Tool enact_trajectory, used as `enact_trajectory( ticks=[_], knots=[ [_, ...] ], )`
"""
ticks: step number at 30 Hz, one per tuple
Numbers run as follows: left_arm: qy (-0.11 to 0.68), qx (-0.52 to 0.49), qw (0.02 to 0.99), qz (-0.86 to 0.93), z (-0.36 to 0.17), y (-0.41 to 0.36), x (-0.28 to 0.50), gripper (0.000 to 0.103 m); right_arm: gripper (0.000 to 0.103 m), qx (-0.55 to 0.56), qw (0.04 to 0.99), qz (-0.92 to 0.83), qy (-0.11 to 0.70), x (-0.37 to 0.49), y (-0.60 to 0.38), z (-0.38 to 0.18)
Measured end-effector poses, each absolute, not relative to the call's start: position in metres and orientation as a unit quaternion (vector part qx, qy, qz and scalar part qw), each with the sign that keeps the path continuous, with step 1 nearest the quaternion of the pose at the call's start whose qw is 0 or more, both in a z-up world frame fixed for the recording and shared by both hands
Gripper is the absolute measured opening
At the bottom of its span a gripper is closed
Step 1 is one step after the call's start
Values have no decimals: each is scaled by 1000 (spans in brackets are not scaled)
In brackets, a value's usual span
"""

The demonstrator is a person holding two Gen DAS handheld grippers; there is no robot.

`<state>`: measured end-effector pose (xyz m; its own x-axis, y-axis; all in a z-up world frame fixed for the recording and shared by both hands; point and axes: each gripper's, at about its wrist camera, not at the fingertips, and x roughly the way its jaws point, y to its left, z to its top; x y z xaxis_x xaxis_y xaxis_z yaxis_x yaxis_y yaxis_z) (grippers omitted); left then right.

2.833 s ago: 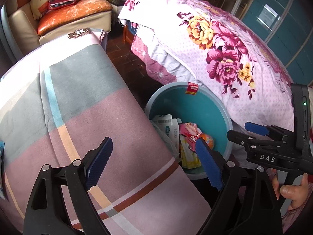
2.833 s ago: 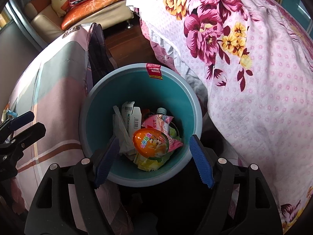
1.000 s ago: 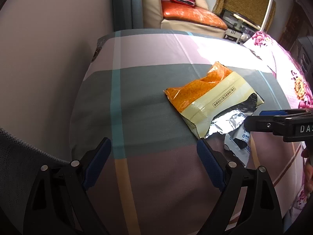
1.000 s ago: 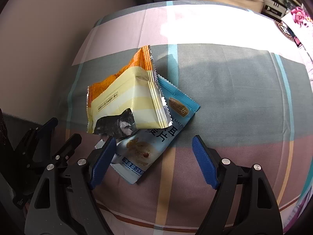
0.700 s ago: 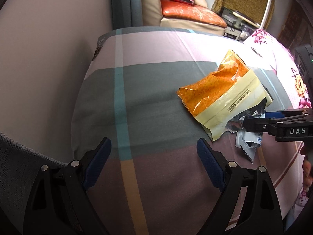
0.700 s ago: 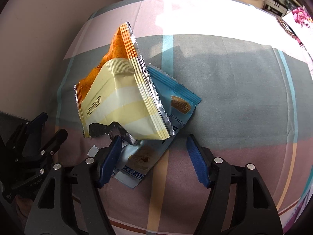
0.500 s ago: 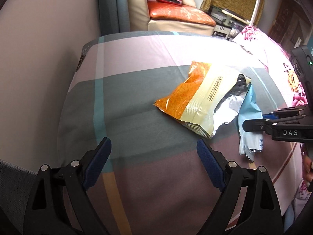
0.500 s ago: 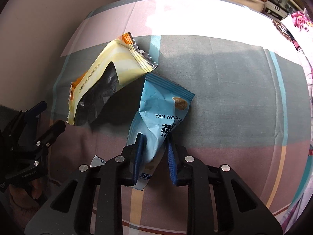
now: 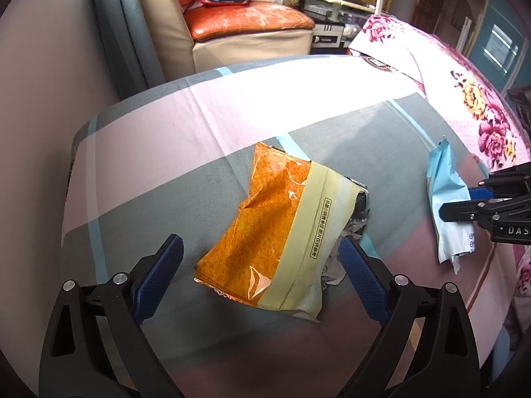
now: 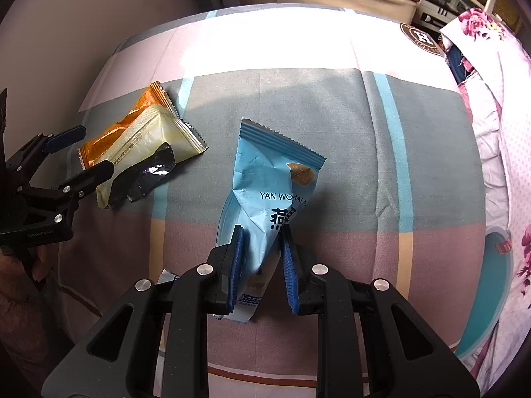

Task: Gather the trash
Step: 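Grasp blue Yan Wo wrapper with right gripper while left gripper grasps orange wrapper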

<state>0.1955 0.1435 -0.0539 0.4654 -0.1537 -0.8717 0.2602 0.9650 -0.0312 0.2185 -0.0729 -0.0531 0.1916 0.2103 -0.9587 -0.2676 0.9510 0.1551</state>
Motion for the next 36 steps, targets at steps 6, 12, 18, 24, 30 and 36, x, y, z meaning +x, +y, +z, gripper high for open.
enact_trajectory(
  ticks=[6,12,18,24,30,36],
  knots=[
    [520,57,843,-124,-76,135,205,94,22,-16,772,156,616,222,-82,-54],
    [498,76,859,-94,-69,119,190,60,22,-7,777,158,610,224,-86,-55],
    [477,89,871,-79,-51,91,172,55,22,6,785,156,599,214,-104,-49],
    [468,87,875,-91,-32,58,159,55,22,25,796,143,588,201,-141,-39],
    [479,74,868,-109,-25,17,156,56,22,55,809,125,571,182,-191,-25],
    [477,85,864,-141,-16,-45,146,56,22,83,818,100,560,163,-248,-21]
  ],
)
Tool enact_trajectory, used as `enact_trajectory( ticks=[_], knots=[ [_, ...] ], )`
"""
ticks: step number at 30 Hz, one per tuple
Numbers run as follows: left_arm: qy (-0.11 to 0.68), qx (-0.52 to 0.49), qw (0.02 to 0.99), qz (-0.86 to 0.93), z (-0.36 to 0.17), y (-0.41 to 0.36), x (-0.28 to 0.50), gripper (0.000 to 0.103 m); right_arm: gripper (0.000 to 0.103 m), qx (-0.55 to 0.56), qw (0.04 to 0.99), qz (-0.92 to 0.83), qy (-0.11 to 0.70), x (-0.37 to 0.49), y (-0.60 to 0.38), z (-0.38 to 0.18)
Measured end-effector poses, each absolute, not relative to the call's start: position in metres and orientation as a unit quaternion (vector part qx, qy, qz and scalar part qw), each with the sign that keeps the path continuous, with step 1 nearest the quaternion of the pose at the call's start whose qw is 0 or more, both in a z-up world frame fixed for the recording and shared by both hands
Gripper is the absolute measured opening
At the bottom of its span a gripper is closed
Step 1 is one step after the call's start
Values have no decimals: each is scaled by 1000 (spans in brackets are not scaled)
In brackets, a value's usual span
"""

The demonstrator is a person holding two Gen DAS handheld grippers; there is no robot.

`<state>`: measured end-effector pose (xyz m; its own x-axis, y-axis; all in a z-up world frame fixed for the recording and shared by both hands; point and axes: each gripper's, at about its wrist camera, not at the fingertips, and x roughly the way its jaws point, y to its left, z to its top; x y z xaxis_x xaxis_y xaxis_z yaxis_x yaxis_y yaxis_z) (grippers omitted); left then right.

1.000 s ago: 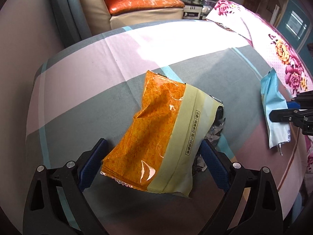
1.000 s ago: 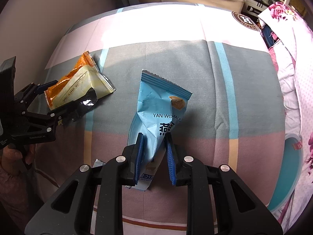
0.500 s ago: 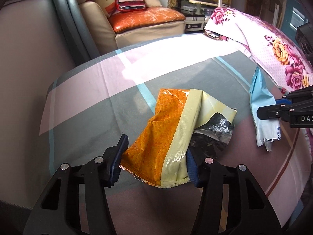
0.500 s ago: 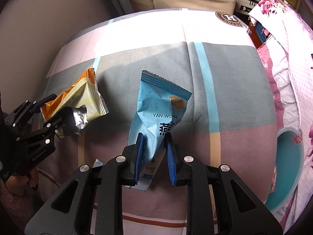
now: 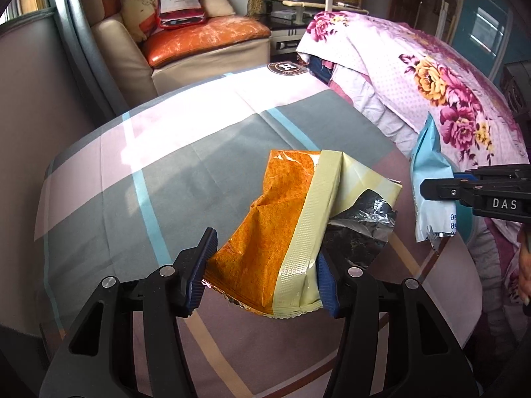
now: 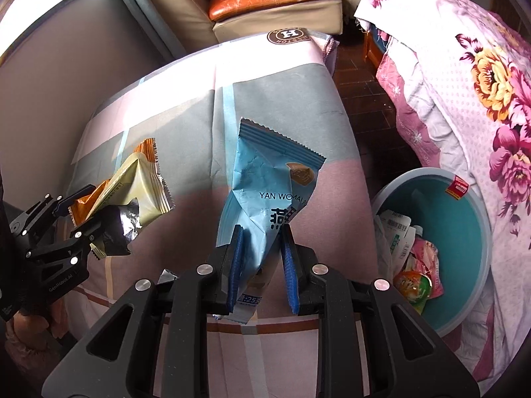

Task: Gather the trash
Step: 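Grasp blue Yan Wo wrapper with right gripper while left gripper grasps orange wrapper, then carry both wrappers over teal bin with both grippers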

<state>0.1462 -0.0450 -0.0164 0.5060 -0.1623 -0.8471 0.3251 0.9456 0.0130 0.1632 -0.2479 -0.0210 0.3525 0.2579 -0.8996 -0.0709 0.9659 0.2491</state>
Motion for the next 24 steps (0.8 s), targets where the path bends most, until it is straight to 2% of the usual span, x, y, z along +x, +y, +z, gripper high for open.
enact_trajectory(
  ticks=[13,24],
  knots=[
    [487,112,842,-205,-22,-174,132,57,22,139,827,54,542,125,-361,-30],
    [505,141,824,-214,-34,-228,126,57,22,172,829,39,530,106,-417,-42]
  ],
)
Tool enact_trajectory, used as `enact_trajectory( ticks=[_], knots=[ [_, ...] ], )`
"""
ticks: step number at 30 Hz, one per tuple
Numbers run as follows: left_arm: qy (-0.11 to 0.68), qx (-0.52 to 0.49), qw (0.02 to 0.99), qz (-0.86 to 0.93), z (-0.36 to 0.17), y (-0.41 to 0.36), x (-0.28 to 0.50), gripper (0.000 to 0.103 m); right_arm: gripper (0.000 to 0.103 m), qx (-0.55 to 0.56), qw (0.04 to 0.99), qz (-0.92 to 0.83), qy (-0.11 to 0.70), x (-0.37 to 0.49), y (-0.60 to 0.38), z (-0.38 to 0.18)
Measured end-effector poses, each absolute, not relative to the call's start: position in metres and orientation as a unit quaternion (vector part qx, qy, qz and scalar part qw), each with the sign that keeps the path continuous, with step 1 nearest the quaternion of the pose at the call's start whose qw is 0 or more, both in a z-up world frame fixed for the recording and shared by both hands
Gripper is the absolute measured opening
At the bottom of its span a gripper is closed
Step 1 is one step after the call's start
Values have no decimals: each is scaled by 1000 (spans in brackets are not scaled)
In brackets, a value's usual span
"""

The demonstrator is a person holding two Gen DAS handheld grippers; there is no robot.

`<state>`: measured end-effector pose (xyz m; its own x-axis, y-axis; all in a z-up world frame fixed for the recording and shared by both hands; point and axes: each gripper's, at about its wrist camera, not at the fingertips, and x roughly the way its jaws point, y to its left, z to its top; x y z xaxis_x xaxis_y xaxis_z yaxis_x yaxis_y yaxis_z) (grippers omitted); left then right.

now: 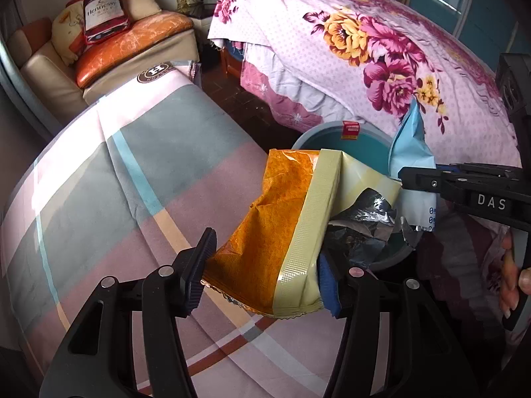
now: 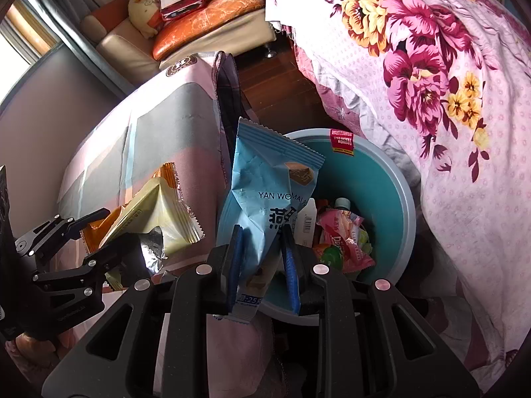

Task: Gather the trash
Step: 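Carry both wrappers over teal bin with both grippers, then open both grippers to drop wrappers into bin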

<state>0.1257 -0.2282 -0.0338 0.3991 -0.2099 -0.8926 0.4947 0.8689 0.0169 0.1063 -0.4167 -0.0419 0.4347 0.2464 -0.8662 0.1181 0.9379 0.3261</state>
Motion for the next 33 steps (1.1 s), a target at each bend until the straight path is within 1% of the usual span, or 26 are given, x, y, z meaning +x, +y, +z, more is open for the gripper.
enact_trajectory(
  ticks=[13,20,26,32,33],
  knots=[
    [514,168,809,-230,-47,-283,125,58,23,212,823,11,527,85,-473,-57],
    [520,167,804,-235,-54,-296,130,59,24,218,817,0,534,82,-485,-67],
    [521,163,803,-239,-55,-304,138,59,24,220,818,-11,531,83,-494,-64],
    [514,164,806,-245,-54,-309,144,66,25,219,818,-22,532,86,-502,-59],
    [513,163,806,-246,-53,-310,145,70,25,218,818,-23,532,87,-502,-58]
  ],
)
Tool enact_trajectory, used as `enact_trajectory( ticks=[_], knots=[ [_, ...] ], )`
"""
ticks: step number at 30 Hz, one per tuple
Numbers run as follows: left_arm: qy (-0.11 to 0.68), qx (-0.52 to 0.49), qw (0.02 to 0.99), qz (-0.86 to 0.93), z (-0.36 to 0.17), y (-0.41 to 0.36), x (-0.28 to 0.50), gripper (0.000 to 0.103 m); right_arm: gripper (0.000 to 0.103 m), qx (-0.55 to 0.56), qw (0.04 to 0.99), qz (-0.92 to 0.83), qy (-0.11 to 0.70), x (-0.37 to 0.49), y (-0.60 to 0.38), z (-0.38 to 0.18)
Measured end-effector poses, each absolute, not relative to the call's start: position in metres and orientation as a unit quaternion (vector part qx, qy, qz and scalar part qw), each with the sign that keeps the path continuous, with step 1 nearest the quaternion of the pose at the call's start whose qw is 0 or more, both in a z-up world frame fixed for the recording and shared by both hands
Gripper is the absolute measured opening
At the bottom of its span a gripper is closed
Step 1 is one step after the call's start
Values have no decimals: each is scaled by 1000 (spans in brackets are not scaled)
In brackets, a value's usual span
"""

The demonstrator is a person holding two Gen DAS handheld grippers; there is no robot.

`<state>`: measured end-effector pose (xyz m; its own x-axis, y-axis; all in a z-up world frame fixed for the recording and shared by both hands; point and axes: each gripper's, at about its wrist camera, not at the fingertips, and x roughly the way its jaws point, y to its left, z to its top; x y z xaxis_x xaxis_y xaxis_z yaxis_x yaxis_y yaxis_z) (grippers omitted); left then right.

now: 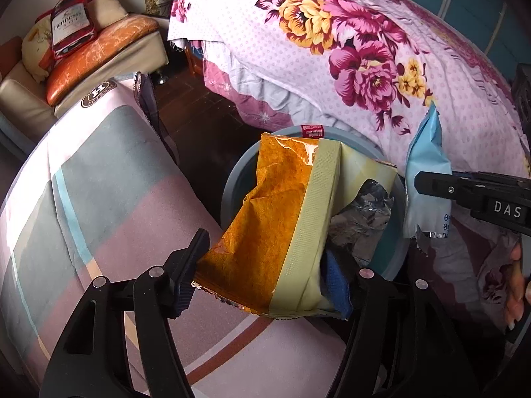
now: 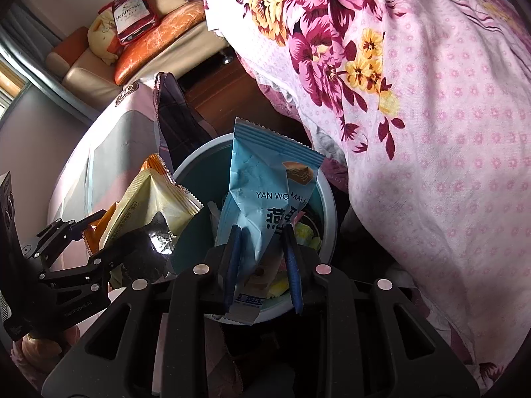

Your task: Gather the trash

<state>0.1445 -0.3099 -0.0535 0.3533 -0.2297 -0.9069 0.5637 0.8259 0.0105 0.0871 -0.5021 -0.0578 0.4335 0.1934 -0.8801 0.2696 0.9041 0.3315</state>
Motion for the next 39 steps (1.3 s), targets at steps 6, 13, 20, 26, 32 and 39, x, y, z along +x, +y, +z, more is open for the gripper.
enact_trajectory(
  ticks=[6,13,20,26,32,39],
  knots=[
    [510,150,810,-246,-51,-306,148,92,26,210,818,-28,534,95,-502,-54],
    [521,135,807,-242,-59,-293,150,93,28,197,812,-26,548,106,-489,-60],
    [519,116,812,-242,-54,-278,150,93,61,179,812,-24,554,115,-474,-60],
    [517,102,817,-236,-51,-265,149,94,76,172,813,-31,556,116,-466,-56],
    [514,87,821,-231,-46,-250,145,94,83,158,814,-35,558,110,-457,-50],
    [511,75,830,-211,-37,-228,135,94,90,124,819,-34,560,99,-433,-39]
  ],
)
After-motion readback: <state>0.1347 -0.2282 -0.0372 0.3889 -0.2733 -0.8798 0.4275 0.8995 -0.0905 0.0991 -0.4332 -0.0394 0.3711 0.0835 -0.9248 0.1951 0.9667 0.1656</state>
